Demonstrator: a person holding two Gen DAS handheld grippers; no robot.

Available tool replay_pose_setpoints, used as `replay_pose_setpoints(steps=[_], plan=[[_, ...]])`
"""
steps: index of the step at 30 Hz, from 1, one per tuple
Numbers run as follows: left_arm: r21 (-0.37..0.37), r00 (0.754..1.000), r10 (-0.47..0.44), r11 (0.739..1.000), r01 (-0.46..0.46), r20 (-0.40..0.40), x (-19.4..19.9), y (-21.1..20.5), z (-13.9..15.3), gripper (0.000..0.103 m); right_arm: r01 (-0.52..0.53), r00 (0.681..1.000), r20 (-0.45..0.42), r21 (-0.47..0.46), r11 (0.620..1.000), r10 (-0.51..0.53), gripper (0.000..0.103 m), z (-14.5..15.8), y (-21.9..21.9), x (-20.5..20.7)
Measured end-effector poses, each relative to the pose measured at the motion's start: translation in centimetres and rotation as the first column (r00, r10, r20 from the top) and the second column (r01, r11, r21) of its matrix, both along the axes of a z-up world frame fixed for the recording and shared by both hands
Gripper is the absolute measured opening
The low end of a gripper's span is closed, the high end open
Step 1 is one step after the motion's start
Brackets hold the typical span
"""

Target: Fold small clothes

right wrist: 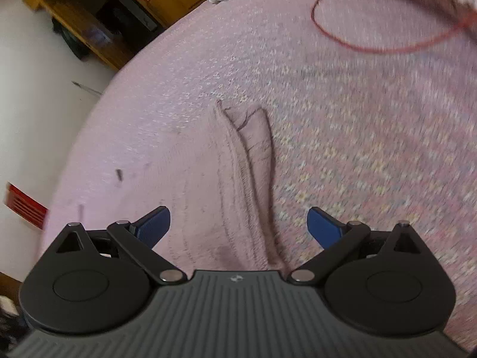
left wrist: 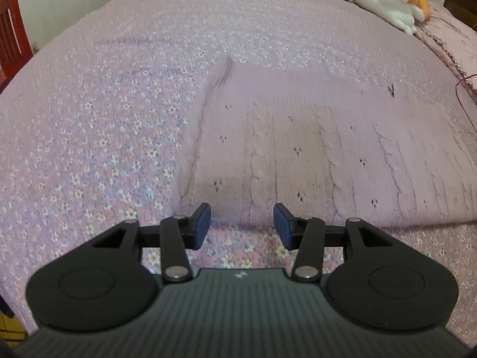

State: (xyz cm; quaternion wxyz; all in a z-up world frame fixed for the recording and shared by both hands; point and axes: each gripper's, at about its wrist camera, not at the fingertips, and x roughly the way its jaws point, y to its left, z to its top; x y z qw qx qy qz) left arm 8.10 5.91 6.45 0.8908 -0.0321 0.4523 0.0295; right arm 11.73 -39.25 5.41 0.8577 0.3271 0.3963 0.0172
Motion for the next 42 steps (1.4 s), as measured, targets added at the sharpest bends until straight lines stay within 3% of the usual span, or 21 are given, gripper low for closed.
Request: replay_pose_setpoints(steps=[4,6,14,18,20,28,31,32,33,36,42], plan=[[0.026,1.0,-0.011,1.0,0.011,-0.011,-0.4,-0.4,-0.2,0.049,0.012,1.0,-0.008,0.132,0.991,-0.011,0.101,-1.7,-0.6,0.5],[0.038,1.0,-0.019,0.999,0.02,-0.02,-0.7,-0.6,-0.4,0.049,0.008,1.0,-0.028,0.145,0.989,-0.004,0.103,-2.8,-0.3,1.0],[0.031,0.998,-0.031,0.999,0.033,-0.056,-0.9,-0.6,-1.5,0.049,-0.057,0.996,0.073,0.206,0.977,0.042,0.103,-4.4,-0.9,0.4],[0.027,0.998,-0.032,0.999,0.034,-0.058,-1.0,-0.5,-1.7,0.049,-0.007,0.999,0.039,0.278,0.96,-0.004,0.103,-4.2,-1.4,0.8],[0.025,0.998,-0.029,0.999,0.031,-0.058,-1.0,-0.3,-1.7,0.049,-0.038,0.998,0.058,0.324,0.945,0.02,0.103,-4.2,-1.3,1.3],[0.036,0.998,-0.023,0.999,0.026,-0.062,-0.8,-0.2,-1.5,0.049,-0.059,0.991,0.132,0.276,0.959,0.023,0.101,-4.7,1.1,2.7],[0.041,0.998,-0.033,0.999,0.036,-0.061,-1.0,-0.6,-1.6,0.049,-0.028,0.993,0.114,0.289,0.957,-0.005,0.068,-4.9,1.2,3.1],[0.039,0.998,-0.035,0.999,0.037,-0.06,-1.1,-0.6,-1.5,0.049,-0.009,0.995,0.102,0.305,0.952,-0.024,0.049,-5.1,1.1,3.2],[0.037,0.998,-0.037,0.999,0.039,-0.059,-1.1,-0.6,-1.4,0.049,0.013,0.994,0.095,0.317,0.948,-0.046,0.039,-5.3,0.8,3.0],[0.035,0.998,-0.038,0.999,0.039,-0.052,-1.4,-0.3,-1.2,0.049,0.036,0.991,0.108,0.32,0.947,-0.074,0.034,-5.5,0.6,2.6],[0.041,0.999,-0.019,0.999,0.021,-0.048,-1.8,1.0,-0.9,0.049,0.023,0.987,0.149,0.272,0.962,-0.066,0.033,-3.7,1.8,3.0]])
